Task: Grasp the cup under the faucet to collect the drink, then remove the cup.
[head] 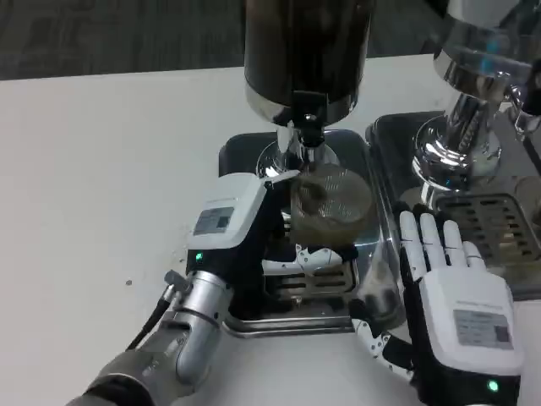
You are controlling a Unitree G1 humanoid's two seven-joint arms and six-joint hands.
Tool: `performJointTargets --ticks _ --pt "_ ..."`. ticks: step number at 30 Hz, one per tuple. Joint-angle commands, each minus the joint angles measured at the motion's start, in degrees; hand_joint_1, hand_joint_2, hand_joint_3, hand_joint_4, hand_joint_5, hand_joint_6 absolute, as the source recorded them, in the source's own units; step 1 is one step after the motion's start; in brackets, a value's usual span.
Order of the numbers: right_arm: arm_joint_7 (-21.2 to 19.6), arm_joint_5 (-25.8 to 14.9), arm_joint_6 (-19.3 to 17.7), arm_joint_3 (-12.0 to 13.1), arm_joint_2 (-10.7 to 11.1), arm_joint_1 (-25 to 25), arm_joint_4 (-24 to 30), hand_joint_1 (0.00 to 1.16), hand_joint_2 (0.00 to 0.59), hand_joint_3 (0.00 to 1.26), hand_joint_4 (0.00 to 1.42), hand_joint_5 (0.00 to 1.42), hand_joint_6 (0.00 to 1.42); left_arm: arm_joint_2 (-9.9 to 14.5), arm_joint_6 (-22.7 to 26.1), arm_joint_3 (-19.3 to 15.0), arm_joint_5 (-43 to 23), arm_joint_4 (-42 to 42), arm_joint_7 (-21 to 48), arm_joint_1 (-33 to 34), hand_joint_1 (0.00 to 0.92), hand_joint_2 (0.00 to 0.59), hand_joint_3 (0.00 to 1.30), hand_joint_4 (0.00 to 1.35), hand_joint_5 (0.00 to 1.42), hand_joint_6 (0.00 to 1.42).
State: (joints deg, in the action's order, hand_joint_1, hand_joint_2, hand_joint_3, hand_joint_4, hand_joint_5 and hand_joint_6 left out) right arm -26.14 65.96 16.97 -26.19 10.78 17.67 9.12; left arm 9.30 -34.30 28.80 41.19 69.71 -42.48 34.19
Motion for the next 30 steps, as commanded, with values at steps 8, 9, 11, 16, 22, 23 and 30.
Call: performJointTargets --ticks 8,9,11,16,22,23,30 --pt "0.24 -1.05 -0.83 0.4 0.45 -0.44 -0.17 0.53 0.321 0.0 0.0 0.0 0.1 2.35 1.09 1.07 0.45 -0.21 -2.51 -1.93 0.268 0.052 0.21 0.37 0.73 0.81" --pt "0.25 -1.15 -0.94 0.41 0.51 -0.5 -0.22 0.53 0.321 0.0 0.0 0.0 0.1 2.51 0.92 1.04 0.34 -0.28 -2.53 -1.94 0.243 0.049 0.19 0.36 0.72 0.8" --pt "0.26 -1.32 -1.07 0.44 0.59 -0.58 -0.26 0.53 0.321 0.0 0.0 0.0 0.1 2.75 0.47 0.94 0.08 -0.42 -2.42 -1.96 0.198 0.055 0.17 0.35 0.7 0.78" --pt "0.1 -2.18 -1.38 0.72 0.84 -0.84 -0.69 0.53 0.321 0.0 0.0 0.0 0.1 3.1 -2.05 -0.29 -1.81 -1.17 -0.81 -2.46 0.004 0.034 0.13 0.3 0.62 0.62" --pt "-0.23 -3.91 -1.64 1.69 0.88 -1.19 -1.4 0.53 0.319 0.0 0.0 0.0 0.1 4.94 -5.58 -2.5 -4.08 -4.18 0.16 -4.5 0.0 0.0 0.1 0.22 0.55 0.54" --pt "-0.3 -4.11 -1.77 1.78 0.91 -1.35 -1.62 0.52 0.318 0.0 0.0 0.0 0.1 5.38 -6.05 -2.79 -4.38 -4.79 0.51 -4.83 0.0 0.0 0.09 0.21 0.53 0.54" --pt "-0.41 -5.44 -2.68 2.06 0.95 -2.55 -3.33 0.53 0.314 0.0 0.0 0.0 0.1 7.96 -8.73 -5.54 -7.72 -8.44 5.98 -6.98 0.0 0.0 0.0 0.03 0.38 0.33"
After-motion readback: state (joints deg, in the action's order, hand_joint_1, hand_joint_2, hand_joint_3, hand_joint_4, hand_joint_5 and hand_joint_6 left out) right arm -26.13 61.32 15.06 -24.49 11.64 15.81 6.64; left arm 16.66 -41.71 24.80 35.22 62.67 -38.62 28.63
